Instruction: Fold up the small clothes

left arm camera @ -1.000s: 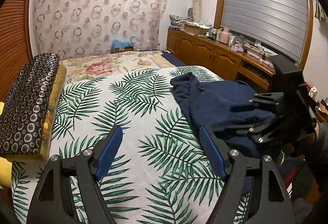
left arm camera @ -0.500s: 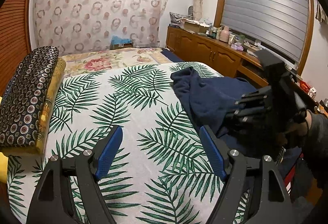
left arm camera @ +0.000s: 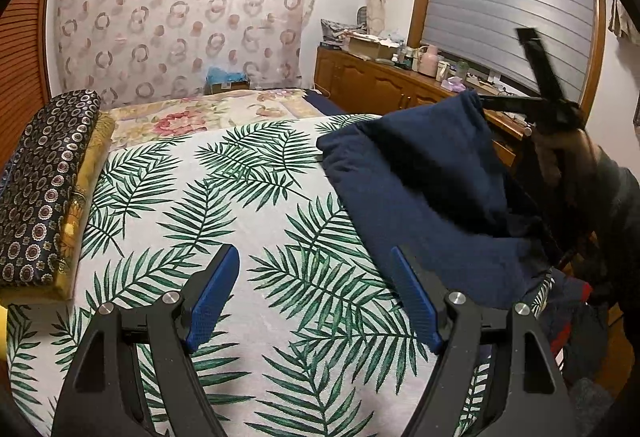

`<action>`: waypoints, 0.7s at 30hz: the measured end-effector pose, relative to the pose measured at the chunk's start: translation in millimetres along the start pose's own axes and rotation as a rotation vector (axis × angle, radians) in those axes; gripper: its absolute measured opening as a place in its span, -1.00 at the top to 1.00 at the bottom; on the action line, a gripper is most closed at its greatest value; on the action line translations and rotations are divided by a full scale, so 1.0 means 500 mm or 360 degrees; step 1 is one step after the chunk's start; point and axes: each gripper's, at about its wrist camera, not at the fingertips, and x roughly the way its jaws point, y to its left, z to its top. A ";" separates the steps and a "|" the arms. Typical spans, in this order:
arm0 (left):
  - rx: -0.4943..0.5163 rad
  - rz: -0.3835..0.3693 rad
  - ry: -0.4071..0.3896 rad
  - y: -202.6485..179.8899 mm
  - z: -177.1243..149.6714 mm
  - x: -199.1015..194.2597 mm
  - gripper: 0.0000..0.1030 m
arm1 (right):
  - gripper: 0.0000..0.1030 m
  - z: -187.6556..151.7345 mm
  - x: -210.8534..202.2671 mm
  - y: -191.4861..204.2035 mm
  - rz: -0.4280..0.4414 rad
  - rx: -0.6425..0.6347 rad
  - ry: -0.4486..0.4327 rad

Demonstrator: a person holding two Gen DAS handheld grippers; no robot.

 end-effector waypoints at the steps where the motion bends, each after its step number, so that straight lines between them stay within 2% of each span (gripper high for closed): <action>1: 0.0001 -0.0001 0.0001 -0.001 -0.001 0.000 -0.52 | 0.89 0.000 0.012 -0.019 -0.0036 0.0049 0.0028; 3: -0.0002 -0.0004 0.0006 -0.001 -0.002 0.003 -0.52 | 0.86 -0.004 0.042 -0.060 -0.0098 0.0135 0.0094; 5: -0.0002 -0.0009 0.0014 -0.002 -0.002 0.004 -0.52 | 0.54 -0.012 0.071 -0.088 -0.0154 0.0206 0.0170; 7: 0.0004 -0.0014 0.0021 -0.006 -0.003 0.007 -0.52 | 0.14 -0.022 0.090 -0.086 -0.0180 0.0235 0.0251; 12: 0.0015 -0.0028 0.0026 -0.015 -0.004 0.010 -0.52 | 0.12 -0.052 0.091 -0.064 -0.0196 0.0217 0.0306; 16: 0.0021 -0.0043 0.0032 -0.024 -0.004 0.012 -0.52 | 0.12 -0.052 0.067 -0.060 -0.0173 0.0242 0.0246; 19: 0.0032 -0.0058 0.0049 -0.035 -0.005 0.021 -0.52 | 0.12 -0.066 0.047 -0.054 -0.0078 0.0256 0.0212; 21: 0.0045 -0.0068 0.0064 -0.044 -0.006 0.029 -0.52 | 0.12 -0.072 0.058 -0.037 -0.0056 0.0208 0.0238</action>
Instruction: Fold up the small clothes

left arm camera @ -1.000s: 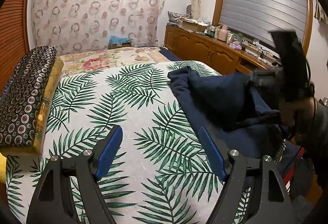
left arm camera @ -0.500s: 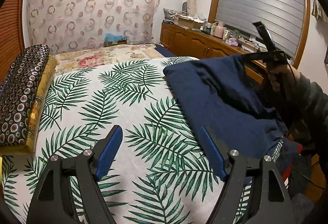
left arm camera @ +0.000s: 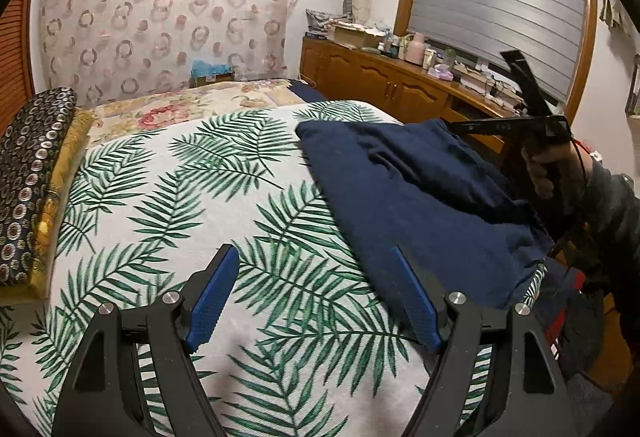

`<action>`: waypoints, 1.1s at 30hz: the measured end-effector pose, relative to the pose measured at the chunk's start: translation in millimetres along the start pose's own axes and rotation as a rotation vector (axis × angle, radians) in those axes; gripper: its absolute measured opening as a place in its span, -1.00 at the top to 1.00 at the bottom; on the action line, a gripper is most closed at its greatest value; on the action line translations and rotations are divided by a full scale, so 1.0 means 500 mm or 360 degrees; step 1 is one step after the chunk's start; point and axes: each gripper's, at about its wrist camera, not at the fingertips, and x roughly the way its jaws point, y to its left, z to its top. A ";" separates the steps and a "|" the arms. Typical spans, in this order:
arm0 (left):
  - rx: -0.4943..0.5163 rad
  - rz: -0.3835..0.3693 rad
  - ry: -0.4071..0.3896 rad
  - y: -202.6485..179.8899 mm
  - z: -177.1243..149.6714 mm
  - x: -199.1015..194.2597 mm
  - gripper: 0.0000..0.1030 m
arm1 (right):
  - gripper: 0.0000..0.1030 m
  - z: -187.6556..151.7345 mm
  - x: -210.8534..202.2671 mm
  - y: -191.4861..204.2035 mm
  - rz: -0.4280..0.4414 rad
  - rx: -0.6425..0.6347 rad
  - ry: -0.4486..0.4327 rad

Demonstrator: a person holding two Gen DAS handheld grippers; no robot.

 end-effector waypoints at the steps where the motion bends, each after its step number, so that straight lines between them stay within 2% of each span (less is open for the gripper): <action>1: 0.0011 -0.0006 0.0009 -0.006 0.000 0.004 -0.52 | 0.12 -0.007 0.009 0.000 0.0004 -0.0021 0.0019; 3: 0.0030 -0.0022 0.0027 -0.017 0.002 0.014 -0.52 | 0.18 -0.014 0.032 0.009 -0.0004 -0.0061 0.0068; 4: 0.0037 -0.0035 0.0038 -0.023 0.003 0.019 -0.52 | 0.40 -0.016 0.045 0.010 -0.0006 -0.0075 0.0093; 5: 0.0044 -0.0043 0.0050 -0.027 0.004 0.024 -0.52 | 0.49 -0.017 0.058 0.010 -0.0007 -0.0082 0.0122; 7: 0.0065 -0.0049 0.0073 -0.039 0.002 0.035 -0.52 | 0.86 -0.010 0.061 0.009 -0.0006 -0.0103 0.0133; 9: 0.0078 -0.0064 0.0093 -0.048 -0.003 0.041 -0.52 | 0.88 -0.002 0.045 0.016 0.0009 -0.0156 0.0065; 12: 0.0090 -0.0087 0.0123 -0.061 -0.009 0.049 -0.52 | 0.90 0.029 0.006 0.004 -0.0071 -0.0153 -0.0066; 13: 0.0092 -0.0092 0.0131 -0.065 -0.010 0.051 -0.52 | 0.90 0.038 -0.002 -0.004 -0.0122 -0.0135 -0.0104; 15: 0.0098 -0.0099 0.0146 -0.071 -0.013 0.054 -0.52 | 0.90 0.056 -0.008 -0.021 -0.0308 -0.0129 -0.0142; 17: 0.0110 -0.0099 0.0156 -0.080 -0.016 0.055 -0.52 | 0.89 0.066 0.004 -0.031 -0.0441 -0.0139 -0.0122; 18: 0.0114 -0.0102 0.0159 -0.082 -0.016 0.058 -0.52 | 0.86 0.069 0.013 -0.036 -0.0473 -0.0150 -0.0095; 20: 0.0120 -0.0109 0.0167 -0.089 -0.019 0.058 -0.52 | 0.58 0.068 0.019 -0.040 -0.0512 -0.0159 -0.0068; 21: 0.0124 -0.0110 0.0171 -0.091 -0.020 0.058 -0.52 | 0.32 0.066 0.018 -0.040 -0.0523 -0.0166 -0.0062; 22: 0.0124 -0.0110 0.0173 -0.093 -0.022 0.057 -0.52 | 0.08 0.063 0.012 -0.041 -0.0498 -0.0172 -0.0062; 24: 0.0118 -0.0109 0.0174 -0.094 -0.022 0.056 -0.52 | -0.10 0.054 -0.007 -0.033 -0.0436 -0.0166 -0.0081; 28: 0.0110 -0.0109 0.0181 -0.096 -0.024 0.056 -0.52 | -0.13 0.012 -0.065 -0.015 -0.0316 -0.0165 -0.0096; 33: 0.0107 -0.0105 0.0179 -0.096 -0.026 0.055 -0.52 | -0.12 -0.082 -0.132 0.004 -0.0178 -0.0180 -0.0112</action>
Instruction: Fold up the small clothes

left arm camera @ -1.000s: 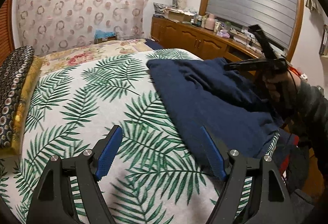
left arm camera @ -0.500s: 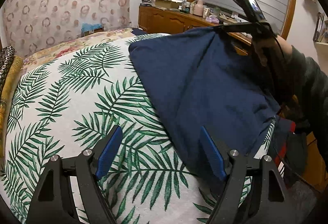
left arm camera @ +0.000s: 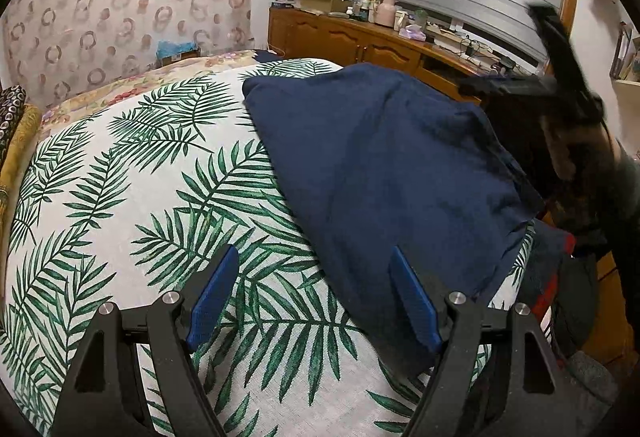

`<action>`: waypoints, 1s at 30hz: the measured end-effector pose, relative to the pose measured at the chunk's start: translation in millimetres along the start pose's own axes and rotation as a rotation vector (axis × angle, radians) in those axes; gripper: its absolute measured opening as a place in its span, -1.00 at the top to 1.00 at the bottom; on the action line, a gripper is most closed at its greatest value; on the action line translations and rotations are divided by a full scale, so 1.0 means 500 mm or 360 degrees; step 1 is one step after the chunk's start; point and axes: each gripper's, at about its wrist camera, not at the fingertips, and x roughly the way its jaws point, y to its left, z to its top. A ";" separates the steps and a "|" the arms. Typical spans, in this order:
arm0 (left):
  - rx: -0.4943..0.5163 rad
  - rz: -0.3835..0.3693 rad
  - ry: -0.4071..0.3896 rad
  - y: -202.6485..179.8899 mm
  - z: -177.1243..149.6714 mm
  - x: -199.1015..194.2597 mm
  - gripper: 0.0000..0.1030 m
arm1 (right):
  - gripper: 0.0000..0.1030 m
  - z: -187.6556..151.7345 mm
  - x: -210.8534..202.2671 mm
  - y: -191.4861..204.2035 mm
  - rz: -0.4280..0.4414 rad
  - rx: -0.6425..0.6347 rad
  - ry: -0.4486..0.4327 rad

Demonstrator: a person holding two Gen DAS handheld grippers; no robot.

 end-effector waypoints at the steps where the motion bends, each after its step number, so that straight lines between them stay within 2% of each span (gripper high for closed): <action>1: 0.0001 0.0000 0.0000 0.000 0.000 0.000 -0.52 | -0.12 -0.017 -0.015 -0.002 0.0023 0.0005 0.0003; 7: -0.0001 -0.0014 0.0002 -0.008 -0.004 -0.001 -0.52 | -0.11 -0.099 -0.071 0.002 0.0111 0.0036 0.0069; 8: 0.0001 -0.0018 -0.0001 -0.011 -0.004 -0.002 -0.52 | -0.03 -0.111 -0.077 0.000 0.0118 0.0038 0.0076; 10: 0.0005 -0.0016 -0.0018 -0.014 -0.002 -0.006 -0.52 | 0.27 -0.128 -0.084 -0.008 0.0150 0.0061 0.0107; 11: 0.0008 -0.0012 -0.0021 -0.015 -0.001 -0.007 -0.52 | 0.33 -0.134 -0.087 -0.013 0.0146 0.0067 0.0125; 15: 0.0014 -0.0006 0.0011 -0.020 0.002 0.001 -0.52 | 0.87 -0.133 -0.105 -0.024 0.0185 0.0033 0.0128; 18: 0.0028 -0.0018 0.0016 -0.027 -0.001 -0.001 -0.52 | 0.95 -0.124 -0.123 -0.042 0.0172 0.0014 0.0095; 24: 0.0044 -0.0011 0.0038 -0.038 -0.008 -0.010 -0.52 | 0.95 -0.139 -0.173 -0.081 0.0157 0.0045 0.0054; 30: 0.0048 -0.0009 0.0067 -0.040 -0.016 -0.007 -0.52 | 0.95 -0.155 -0.180 -0.083 0.0152 0.0059 0.0046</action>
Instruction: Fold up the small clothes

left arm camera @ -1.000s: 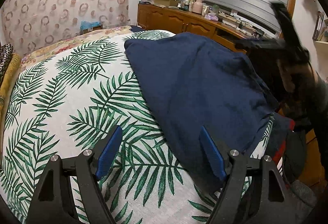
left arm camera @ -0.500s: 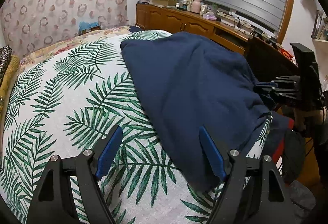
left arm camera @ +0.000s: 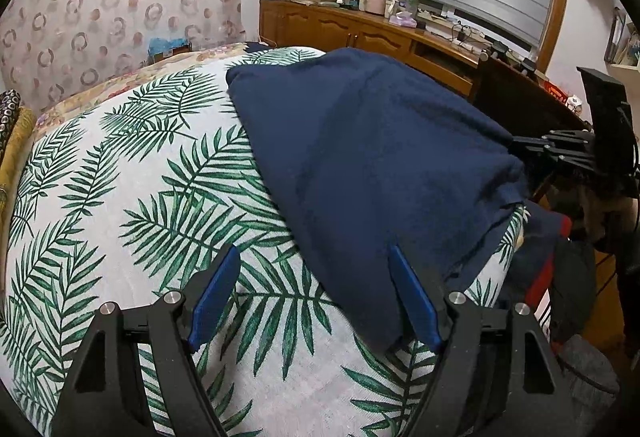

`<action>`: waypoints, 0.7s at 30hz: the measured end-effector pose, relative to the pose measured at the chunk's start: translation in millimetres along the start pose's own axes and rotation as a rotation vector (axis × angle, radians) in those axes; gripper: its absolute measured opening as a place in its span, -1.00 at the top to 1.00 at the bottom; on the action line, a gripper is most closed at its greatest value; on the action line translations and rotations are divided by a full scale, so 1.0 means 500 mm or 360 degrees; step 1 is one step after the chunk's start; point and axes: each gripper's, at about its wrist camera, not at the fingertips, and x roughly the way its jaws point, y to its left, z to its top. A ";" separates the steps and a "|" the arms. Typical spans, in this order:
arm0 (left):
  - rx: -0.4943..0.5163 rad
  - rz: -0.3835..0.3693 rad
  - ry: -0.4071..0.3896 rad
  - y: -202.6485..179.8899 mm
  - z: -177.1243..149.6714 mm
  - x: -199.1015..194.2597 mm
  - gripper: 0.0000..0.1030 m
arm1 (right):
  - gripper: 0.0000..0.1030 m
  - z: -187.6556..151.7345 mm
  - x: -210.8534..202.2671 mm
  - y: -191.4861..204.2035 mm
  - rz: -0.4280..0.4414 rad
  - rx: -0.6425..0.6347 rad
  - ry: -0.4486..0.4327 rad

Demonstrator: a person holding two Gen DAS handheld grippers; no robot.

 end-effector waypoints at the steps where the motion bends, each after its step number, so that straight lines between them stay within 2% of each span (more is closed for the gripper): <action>1: -0.0002 -0.0003 0.0001 0.000 -0.001 0.000 -0.50 | 0.95 0.004 0.011 0.016 -0.0006 -0.0001 0.0003; 5: -0.0016 -0.0047 0.0021 0.000 -0.008 0.001 -0.29 | 0.95 -0.004 0.028 0.066 -0.0018 0.0000 -0.0015; 9: 0.0001 -0.0100 0.0062 -0.011 -0.019 0.001 0.00 | 0.95 0.001 0.020 0.077 -0.0021 -0.0008 -0.0042; 12: 0.0008 -0.0137 0.0103 -0.018 -0.028 0.004 0.04 | 0.95 0.008 0.015 0.090 -0.0046 -0.0027 -0.0063; 14: 0.0020 -0.0138 0.0107 -0.024 -0.030 0.004 0.05 | 0.88 0.010 0.013 0.099 -0.0064 -0.0043 -0.0085; 15: 0.0022 -0.0143 0.0110 -0.024 -0.030 0.004 0.12 | 0.79 0.011 0.012 0.104 -0.0080 -0.0052 -0.0095; 17: 0.0008 -0.0196 0.0125 -0.025 -0.029 0.003 0.42 | 0.50 0.012 0.013 0.113 -0.0089 -0.0064 -0.0098; 18: 0.0001 -0.0245 0.0144 -0.028 -0.028 0.004 0.63 | 0.21 0.011 0.015 0.119 -0.0101 -0.0071 -0.0092; 19: 0.0014 -0.0242 0.0142 -0.033 -0.026 0.002 0.77 | -0.03 0.010 0.017 0.122 -0.0117 -0.0077 -0.0088; 21: 0.0054 -0.0248 0.0126 -0.043 -0.017 -0.007 0.88 | -0.11 0.007 0.015 0.133 -0.0089 -0.0084 -0.0103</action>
